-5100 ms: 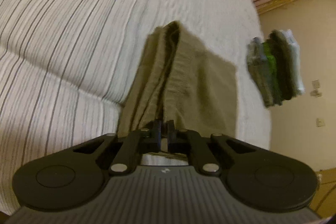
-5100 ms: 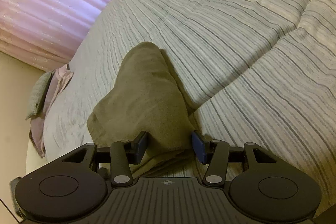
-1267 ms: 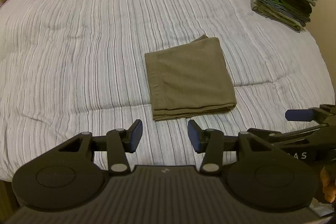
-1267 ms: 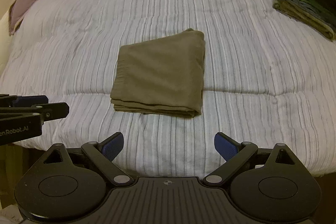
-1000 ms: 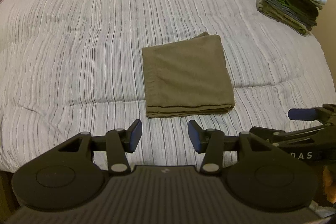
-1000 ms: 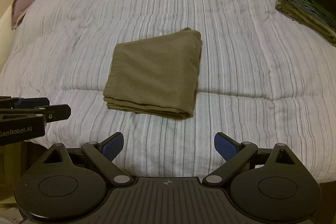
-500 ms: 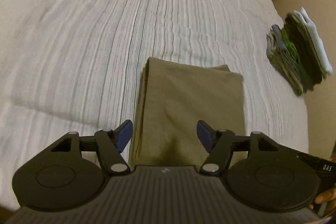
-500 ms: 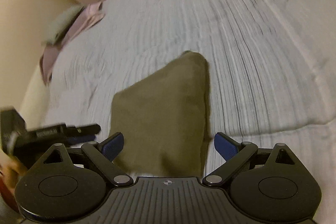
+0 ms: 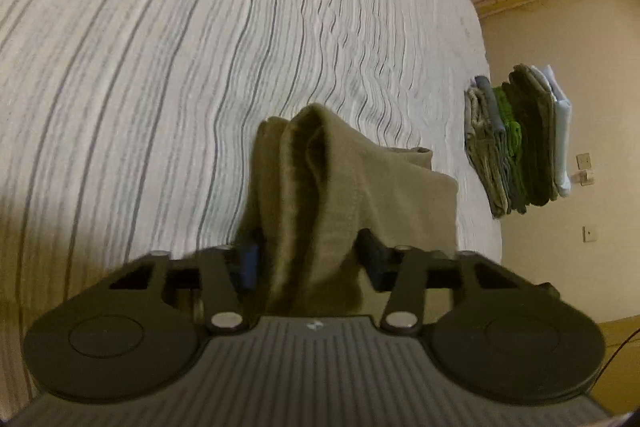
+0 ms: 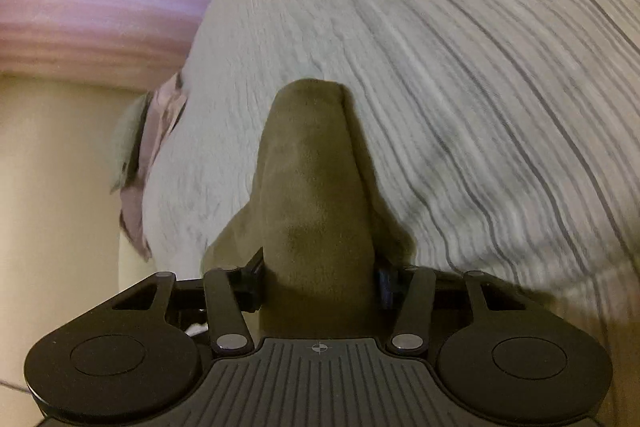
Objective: Fold clothes
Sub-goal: 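Grasp the folded pants edges with both grippers, then carry the folded pants with both grippers onto the clothes stack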
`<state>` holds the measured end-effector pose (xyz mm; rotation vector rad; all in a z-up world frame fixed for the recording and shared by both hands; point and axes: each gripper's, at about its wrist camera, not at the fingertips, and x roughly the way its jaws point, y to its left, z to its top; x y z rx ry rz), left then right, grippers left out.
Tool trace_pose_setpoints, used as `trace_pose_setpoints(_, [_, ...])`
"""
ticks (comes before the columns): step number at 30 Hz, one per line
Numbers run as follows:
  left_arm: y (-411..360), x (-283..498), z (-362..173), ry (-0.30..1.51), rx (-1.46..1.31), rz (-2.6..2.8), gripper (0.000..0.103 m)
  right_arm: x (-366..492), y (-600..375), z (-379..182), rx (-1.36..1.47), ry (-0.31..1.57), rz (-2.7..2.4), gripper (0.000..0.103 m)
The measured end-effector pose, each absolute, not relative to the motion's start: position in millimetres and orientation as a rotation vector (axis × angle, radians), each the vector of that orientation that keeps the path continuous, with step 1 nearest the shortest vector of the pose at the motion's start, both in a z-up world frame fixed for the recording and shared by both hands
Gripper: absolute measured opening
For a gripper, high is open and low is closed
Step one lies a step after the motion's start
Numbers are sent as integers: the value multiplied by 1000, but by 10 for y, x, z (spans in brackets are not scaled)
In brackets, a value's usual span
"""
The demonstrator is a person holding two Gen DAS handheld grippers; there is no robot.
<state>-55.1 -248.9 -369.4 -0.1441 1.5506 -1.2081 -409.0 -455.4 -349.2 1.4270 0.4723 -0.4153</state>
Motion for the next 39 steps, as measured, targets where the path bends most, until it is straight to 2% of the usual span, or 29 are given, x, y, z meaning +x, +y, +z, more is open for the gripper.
trace_pose_setpoints(2, [-2574, -532, -3618, 1567, -123, -1238, 28, -4125, -4565, -3397, 1455, 461, -446, 35])
trace_pose_setpoints(7, [-2941, -612, -3076, 1539, -94, -1358, 26, -4388, -4741, -2790, 1435, 342, -527, 33])
trace_pose_setpoints(10, [-3414, -794, -2653, 1512, -106, -1467, 26, -4725, -5002, -2219, 1376, 243, -607, 34])
trace_pose_setpoints(14, [-4319, -1227, -1999, 1442, -99, -1653, 26, -5184, -5493, -1443, 1292, 105, -697, 34])
trace_pose_setpoints(20, [-5824, -1929, -829, 1254, -149, -1873, 26, -5825, -6774, -394, 1177, -144, -674, 34])
trace_pose_setpoints(23, [-6563, -2250, -333, 1159, -136, -1923, 26, -6070, -7494, -78, 1137, -220, -665, 34])
trace_pose_setpoints(26, [-7272, -2549, -17, 1100, -114, -1945, 26, -6282, -8146, -66, 1163, -233, -662, 34])
trace_pose_setpoints(28, [-7702, -2740, -56, 1108, -77, -1928, 27, -6424, -8556, -163, 1204, -212, -680, 34])
trace_pose_setpoints(33, [-8476, -3099, -721, 1207, 40, -1801, 29, -6656, -9329, -747, 1311, -49, -792, 36])
trace_pose_setpoints(34, [-8587, -3146, -900, 1236, 64, -1764, 30, -6659, -9434, -865, 1321, 12, -819, 39])
trace_pose_setpoints(35, [-8648, -3178, -1053, 1256, 89, -1725, 30, -6645, -9496, -949, 1315, 84, -850, 52])
trace_pose_setpoints(36, [-8668, -3196, -1180, 1266, 106, -1690, 32, -6625, -9537, -1020, 1300, 157, -887, 55])
trace_pose_setpoints(39, [-8613, -3175, -1317, 1269, 61, -1676, 35, -6653, -9521, -996, 1192, 177, -905, 56])
